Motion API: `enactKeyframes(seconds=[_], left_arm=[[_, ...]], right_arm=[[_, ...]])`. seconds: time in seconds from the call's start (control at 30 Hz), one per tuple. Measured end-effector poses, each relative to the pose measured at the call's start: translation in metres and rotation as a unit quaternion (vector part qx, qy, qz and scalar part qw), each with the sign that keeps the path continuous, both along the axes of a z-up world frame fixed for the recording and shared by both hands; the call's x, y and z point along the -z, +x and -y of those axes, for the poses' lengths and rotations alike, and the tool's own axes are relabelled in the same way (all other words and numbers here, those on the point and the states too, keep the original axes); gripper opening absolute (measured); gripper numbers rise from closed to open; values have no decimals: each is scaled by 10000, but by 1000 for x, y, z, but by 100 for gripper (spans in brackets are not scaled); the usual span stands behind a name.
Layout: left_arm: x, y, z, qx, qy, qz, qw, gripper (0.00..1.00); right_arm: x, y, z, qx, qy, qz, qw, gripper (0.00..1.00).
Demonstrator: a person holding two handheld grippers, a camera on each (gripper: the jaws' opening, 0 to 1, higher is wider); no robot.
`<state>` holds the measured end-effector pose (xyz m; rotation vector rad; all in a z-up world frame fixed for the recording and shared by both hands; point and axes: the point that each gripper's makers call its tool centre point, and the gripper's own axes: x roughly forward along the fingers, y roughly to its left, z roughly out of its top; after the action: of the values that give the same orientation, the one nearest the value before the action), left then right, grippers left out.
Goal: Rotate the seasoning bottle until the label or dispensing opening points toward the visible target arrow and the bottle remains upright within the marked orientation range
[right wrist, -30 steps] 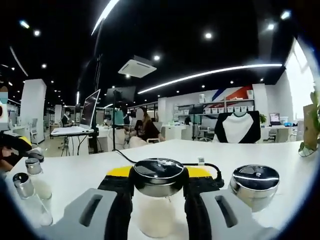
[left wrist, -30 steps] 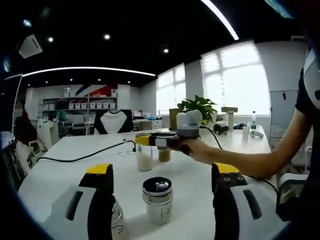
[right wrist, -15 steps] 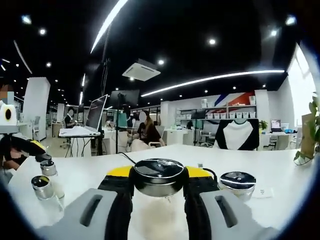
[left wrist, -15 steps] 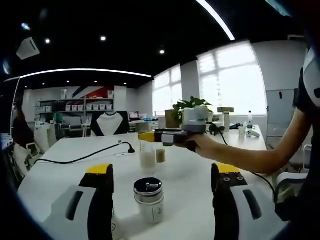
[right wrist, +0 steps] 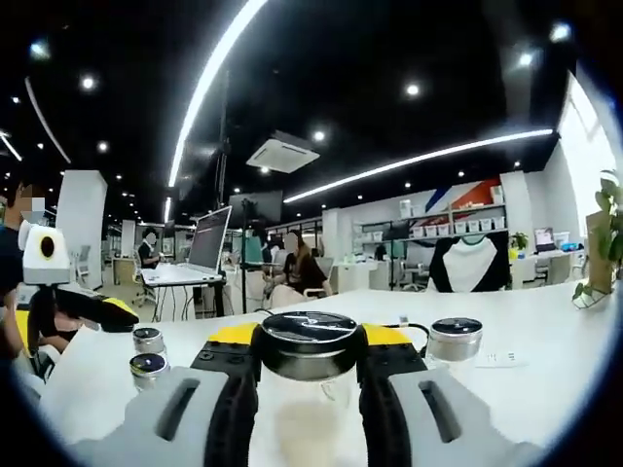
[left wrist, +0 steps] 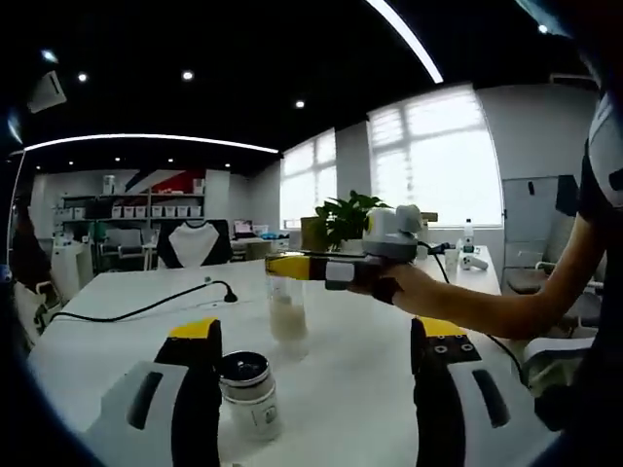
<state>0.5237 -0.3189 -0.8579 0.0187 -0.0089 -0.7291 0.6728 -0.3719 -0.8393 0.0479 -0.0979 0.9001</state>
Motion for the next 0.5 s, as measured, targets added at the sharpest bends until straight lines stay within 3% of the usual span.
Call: enactKeyframes(seconds=[0.5], left_arm=[[11, -24, 39, 587, 104, -90, 9982, 78]], right_arm=[[-6, -50, 29, 1, -63, 190, 9998, 36]])
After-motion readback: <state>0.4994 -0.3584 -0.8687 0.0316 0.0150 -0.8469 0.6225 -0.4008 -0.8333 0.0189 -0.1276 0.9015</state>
